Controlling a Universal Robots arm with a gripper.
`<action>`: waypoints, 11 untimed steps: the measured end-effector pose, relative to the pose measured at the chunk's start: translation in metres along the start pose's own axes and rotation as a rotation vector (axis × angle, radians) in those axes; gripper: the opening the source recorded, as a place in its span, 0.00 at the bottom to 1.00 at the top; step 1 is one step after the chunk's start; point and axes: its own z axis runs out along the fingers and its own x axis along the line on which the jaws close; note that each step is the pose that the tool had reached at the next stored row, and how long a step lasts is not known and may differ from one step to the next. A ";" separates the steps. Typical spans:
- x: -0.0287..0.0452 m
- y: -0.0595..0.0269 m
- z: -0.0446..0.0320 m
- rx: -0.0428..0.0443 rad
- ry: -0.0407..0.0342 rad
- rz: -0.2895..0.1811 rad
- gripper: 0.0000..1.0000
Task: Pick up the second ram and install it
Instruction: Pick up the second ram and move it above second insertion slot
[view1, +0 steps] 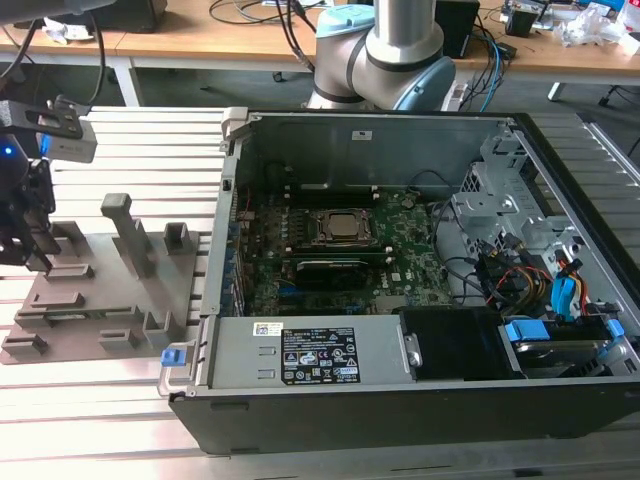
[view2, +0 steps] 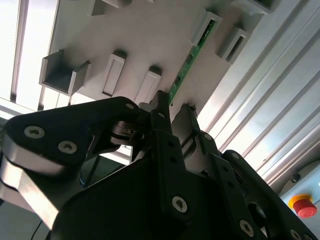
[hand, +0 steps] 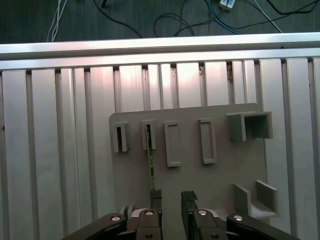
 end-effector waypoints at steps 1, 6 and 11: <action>0.0000 0.0000 0.0008 0.0000 0.0000 0.000 0.30; 0.0001 -0.0001 0.0045 0.0001 0.0000 0.000 0.30; 0.0002 -0.0002 0.0090 0.0000 0.0000 0.000 0.30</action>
